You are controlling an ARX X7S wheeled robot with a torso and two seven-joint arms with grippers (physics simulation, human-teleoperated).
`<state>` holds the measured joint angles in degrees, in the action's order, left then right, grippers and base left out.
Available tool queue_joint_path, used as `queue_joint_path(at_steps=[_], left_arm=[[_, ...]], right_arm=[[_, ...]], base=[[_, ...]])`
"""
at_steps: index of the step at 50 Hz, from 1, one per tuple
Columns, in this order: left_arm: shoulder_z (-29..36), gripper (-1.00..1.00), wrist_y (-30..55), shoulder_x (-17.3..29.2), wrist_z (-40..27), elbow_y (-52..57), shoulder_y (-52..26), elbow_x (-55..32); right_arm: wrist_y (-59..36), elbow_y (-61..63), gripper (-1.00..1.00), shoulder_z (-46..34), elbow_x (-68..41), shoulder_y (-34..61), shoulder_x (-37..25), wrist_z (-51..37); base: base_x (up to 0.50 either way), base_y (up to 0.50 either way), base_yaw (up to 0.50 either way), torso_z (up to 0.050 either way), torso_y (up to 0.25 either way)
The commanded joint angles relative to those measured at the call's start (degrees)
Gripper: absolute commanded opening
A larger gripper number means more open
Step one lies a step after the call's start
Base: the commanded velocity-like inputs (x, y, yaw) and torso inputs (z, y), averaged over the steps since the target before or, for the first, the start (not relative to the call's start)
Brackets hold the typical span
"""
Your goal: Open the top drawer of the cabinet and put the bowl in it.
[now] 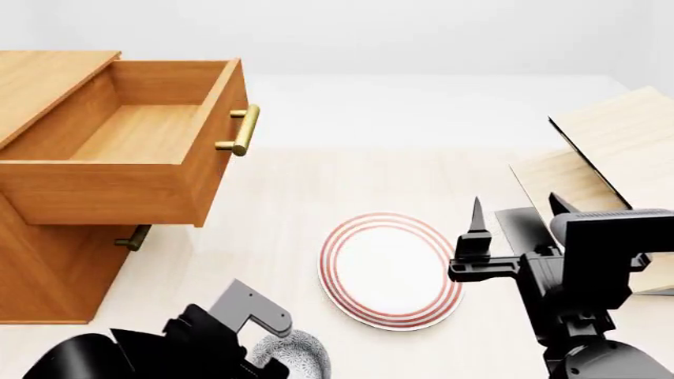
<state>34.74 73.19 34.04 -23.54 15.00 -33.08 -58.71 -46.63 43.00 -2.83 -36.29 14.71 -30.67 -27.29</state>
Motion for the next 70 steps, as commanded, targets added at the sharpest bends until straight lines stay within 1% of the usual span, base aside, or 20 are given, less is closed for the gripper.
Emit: queue_joint_path(at_steps=[1, 26, 27, 47, 52, 56, 62, 70], left_arm=[[0.23, 1.0, -1.74, -1.83, 1.67, -1.91, -0.16, 2.31], [2.1, 1.0, -2.99, -1.94, 3.03, -3.39, 0.36, 2.85], [2.13, -1.0, -2.91, -1.87, 2.9, -3.06, 0.39, 2.78], [2.17, -1.0, -3.43, -1.66, 2.58, -2.66, -0.02, 2.61], [0.52, -1.0, -3.23, -1.55, 1.7, -1.63, -0.48, 1.29], [-1.25, -1.0, -2.75, -1.17, 0.38, 1.32, -1.6, -0.21], [-4.59, -1.0, -0.73, -1.09, -2.38, 5.45, -3.22, -4.33], [-5.32, -1.0, 0.24, -1.08, -4.0, 7.62, -3.86, -6.05]], right_arm=[[0.56, -0.75, 1.0, 1.04, 1.14, -0.04, 1.08, 1.68], [0.78, -1.1, 1.0, 0.59, 0.94, 0.12, 0.85, 1.5], [0.82, -1.12, 1.0, 0.55, 0.97, 0.1, 0.83, 1.51], [1.5, -2.13, 1.0, 0.11, 1.07, 0.2, 0.83, 1.62], [1.56, -1.87, 1.0, 0.24, 0.91, 0.08, 0.76, 1.51], [1.32, -1.15, 1.0, 0.35, 0.66, 0.09, 0.63, 1.23], [1.36, -0.75, 1.0, 0.91, 0.36, -0.39, 0.36, 1.02], [0.81, 0.37, 1.0, 1.47, -0.31, -0.39, 0.09, 0.42]], base=[[0.0, 0.0, 0.0, 0.0, 0.0], [0.0, 0.0, 0.0, 0.0, 0.0], [0.0, 0.0, 0.0, 0.0, 0.0], [0.0, 0.0, 0.0, 0.0, 0.0], [0.0, 0.0, 0.0, 0.0, 0.0], [0.0, 0.0, 0.0, 0.0, 0.0], [0.0, 0.0, 0.0, 0.0, 0.0], [0.0, 0.0, 0.0, 0.0, 0.0]])
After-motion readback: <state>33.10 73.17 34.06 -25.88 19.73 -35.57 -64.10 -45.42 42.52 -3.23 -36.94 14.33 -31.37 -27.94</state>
